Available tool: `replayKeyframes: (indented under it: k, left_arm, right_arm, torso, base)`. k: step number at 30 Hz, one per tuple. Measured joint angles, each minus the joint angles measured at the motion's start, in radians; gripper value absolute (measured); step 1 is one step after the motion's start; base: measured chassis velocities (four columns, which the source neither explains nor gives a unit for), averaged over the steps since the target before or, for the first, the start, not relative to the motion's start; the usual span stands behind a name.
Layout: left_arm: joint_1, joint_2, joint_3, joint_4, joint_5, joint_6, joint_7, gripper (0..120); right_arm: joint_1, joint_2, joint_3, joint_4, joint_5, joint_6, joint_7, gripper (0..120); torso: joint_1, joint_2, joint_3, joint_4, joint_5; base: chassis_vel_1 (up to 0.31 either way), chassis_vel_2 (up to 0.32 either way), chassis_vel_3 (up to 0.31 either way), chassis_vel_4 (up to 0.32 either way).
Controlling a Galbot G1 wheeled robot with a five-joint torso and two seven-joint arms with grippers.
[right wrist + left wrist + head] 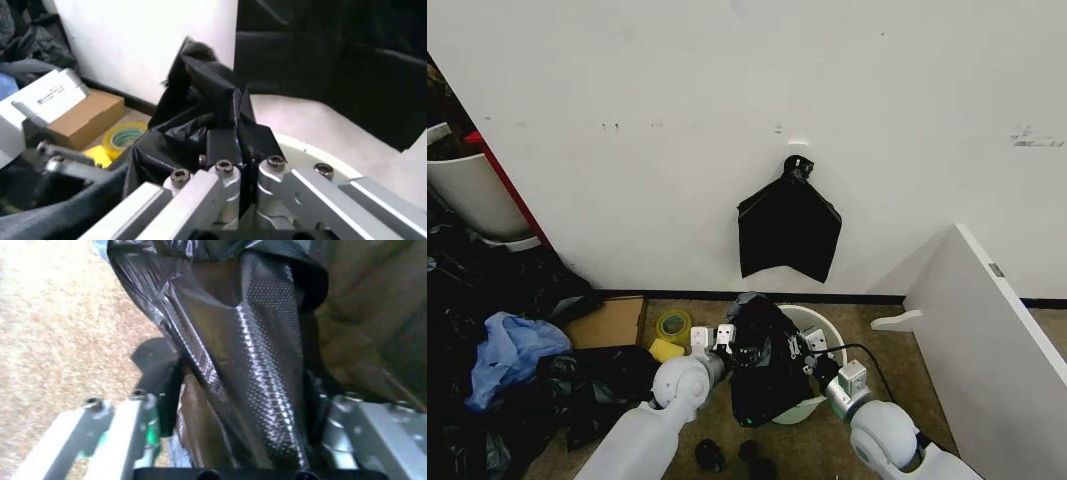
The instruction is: Place the garbage bag over the trash bin.
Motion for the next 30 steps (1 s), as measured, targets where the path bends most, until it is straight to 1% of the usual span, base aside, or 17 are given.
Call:
replayKeyframes:
  k: [3, 4, 5, 6, 7, 10, 11, 12, 14, 18, 21, 25, 28, 30]
  left_arm:
    - [0.019, 0.003, -0.028, 0.003, -0.006, -0.008, 0.053, 38]
    - [0.028, 0.009, -0.036, 0.006, -0.005, -0.033, 0.072, 32]
    - [0.028, 0.009, -0.036, 0.006, -0.005, -0.033, 0.072, 32]
    - [0.033, 0.014, -0.042, 0.01, -0.001, -0.053, 0.088, 29]
    - [0.038, 0.024, -0.05, 0.015, 0.003, -0.077, 0.109, 22]
    - [0.045, 0.048, -0.074, 0.013, 0.007, -0.097, 0.14, 11]
    - [0.046, 0.055, -0.08, 0.008, 0.008, -0.098, 0.145, 8]
    - [0.046, 0.055, -0.08, 0.008, 0.008, -0.098, 0.145, 8]
    - [0.049, 0.072, -0.089, -0.009, 0.012, -0.101, 0.158, 3]
    - [0.053, 0.104, -0.097, -0.045, 0.031, -0.113, 0.185, 3]
    - [0.057, 0.118, -0.101, -0.059, 0.04, -0.116, 0.196, 3]
    - [0.079, 0.155, -0.111, -0.098, 0.085, -0.126, 0.246, 3]
    - [0.087, 0.163, -0.115, -0.105, 0.11, -0.14, 0.262, 3]
    - [0.088, 0.166, -0.122, -0.115, 0.1, -0.149, 0.267, 3]
  right_arm:
    - [-0.001, 0.014, 0.001, -0.003, -0.01, 0.018, 0.04, 0]
    - [-0.001, 0.019, 0.0, -0.005, -0.01, 0.027, 0.066, 0]
    - [-0.001, 0.019, 0.0, -0.005, -0.01, 0.027, 0.066, 0]
    - [-0.001, 0.021, -0.001, -0.007, -0.01, 0.033, 0.081, 0]
    - [-0.002, 0.024, -0.003, -0.011, -0.009, 0.039, 0.104, 0]
    - [-0.007, 0.03, -0.002, -0.008, 0.004, 0.047, 0.132, 0]
    - [-0.009, 0.032, -0.001, -0.002, 0.011, 0.049, 0.138, 0]
    - [-0.009, 0.032, -0.001, -0.002, 0.011, 0.049, 0.138, 0]
    - [-0.01, 0.035, 0.005, 0.02, 0.041, 0.056, 0.16, 0]
    - [0.007, 0.04, 0.029, 0.058, 0.132, 0.058, 0.242, 0]
    - [0.009, 0.038, 0.045, 0.062, 0.15, 0.05, 0.259, 0]
    - [-0.006, 0.037, 0.097, 0.067, 0.171, 0.022, 0.293, 0]
    - [-0.017, 0.04, 0.123, 0.068, 0.174, 0.019, 0.294, 0]
    - [-0.027, 0.041, 0.137, 0.064, 0.174, 0.022, 0.293, 0]
  torso:
    - [0.0, 0.0, 0.0, 0.0, -0.0001]
    - [0.0, 0.0, 0.0, 0.0001, 0.0]
    - [0.0, 0.0, 0.0, 0.0001, 0.0]
    - [0.0, 0.0, 0.0, 0.0001, 0.0]
    - [0.0, 0.0, 0.0, 0.0001, -0.0001]
    - [0.0, 0.0, 0.0, -0.0001, -0.0002]
    - [0.0, 0.0, 0.0, -0.0001, -0.0002]
    - [0.0, 0.0, 0.0, -0.0001, -0.0002]
    - [0.0, 0.0, 0.0, 0.0, -0.0001]
    - [0.0, 0.0, 0.0, 0.0, -0.0002]
    - [0.0, 0.0, 0.0, 0.0001, -0.0001]
    - [0.0, 0.0, 0.0, 0.0, 0.0002]
    - [0.0, 0.0, 0.0, 0.0001, -0.0002]
    - [0.0, 0.0, 0.0, 0.0001, -0.0001]
  base:
    - [0.0, 0.0, 0.0, 0.0]
    - [0.0, 0.0, 0.0, 0.0]
    - [0.0, 0.0, 0.0, 0.0]
    - [0.0, 0.0, 0.0, 0.0]
    - [0.0, 0.0, 0.0, 0.0]
    - [0.0, 0.0, 0.0, 0.0]
    - [0.0, 0.0, 0.0, 0.0]
    - [0.0, 0.0, 0.0, 0.0]
    - [0.0, 0.0, 0.0, 0.0]
    - [0.0, 0.0, 0.0, 0.0]
    - [0.0, 0.0, 0.0, 0.0]
    - [0.0, 0.0, 0.0, 0.0]
    - [0.0, 0.0, 0.0, 0.0]
    - [0.0, 0.0, 0.0, 0.0]
